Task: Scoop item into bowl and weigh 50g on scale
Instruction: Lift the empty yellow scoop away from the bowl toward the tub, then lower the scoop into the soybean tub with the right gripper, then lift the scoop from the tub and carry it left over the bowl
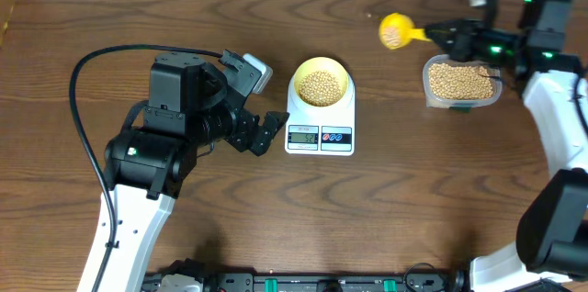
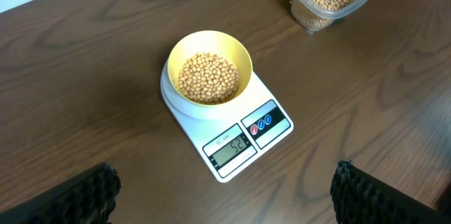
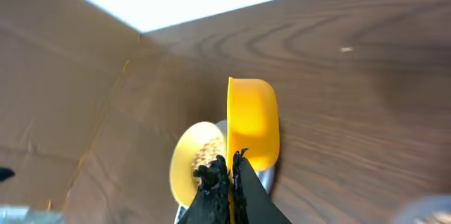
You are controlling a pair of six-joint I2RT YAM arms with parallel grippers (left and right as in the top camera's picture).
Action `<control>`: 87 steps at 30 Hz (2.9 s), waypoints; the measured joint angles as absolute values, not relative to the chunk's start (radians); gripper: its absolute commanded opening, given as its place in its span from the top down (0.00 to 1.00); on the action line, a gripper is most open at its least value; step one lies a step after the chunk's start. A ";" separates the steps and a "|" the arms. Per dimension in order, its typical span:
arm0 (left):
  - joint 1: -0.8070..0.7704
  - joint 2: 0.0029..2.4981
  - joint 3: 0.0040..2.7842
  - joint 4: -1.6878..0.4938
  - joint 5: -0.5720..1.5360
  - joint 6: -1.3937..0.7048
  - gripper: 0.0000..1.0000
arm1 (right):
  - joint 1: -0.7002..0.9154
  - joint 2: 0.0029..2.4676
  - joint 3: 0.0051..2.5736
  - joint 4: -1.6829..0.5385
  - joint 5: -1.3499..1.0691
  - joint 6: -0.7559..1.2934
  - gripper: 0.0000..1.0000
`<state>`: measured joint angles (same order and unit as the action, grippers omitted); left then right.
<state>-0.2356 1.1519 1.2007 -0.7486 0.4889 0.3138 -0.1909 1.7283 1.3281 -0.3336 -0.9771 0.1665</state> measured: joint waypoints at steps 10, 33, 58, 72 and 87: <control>-0.236 1.152 1.201 -0.749 0.489 0.314 0.02 | -0.438 1.728 1.328 -0.422 -1.085 0.179 0.99; -0.236 1.152 1.201 -0.748 0.489 0.314 0.02 | -0.517 1.694 1.328 -0.640 -0.895 -0.221 0.99; -0.236 1.152 1.201 -0.749 0.489 0.314 0.03 | -0.175 1.640 1.328 -0.639 -0.278 -0.709 0.99; -0.236 1.152 1.201 -0.749 0.489 0.314 0.02 | -0.169 1.514 1.328 -0.512 -0.596 -0.516 0.99; -0.236 1.152 1.201 -0.749 0.489 0.314 0.02 | 0.128 1.604 1.327 -0.332 -0.747 -0.476 0.99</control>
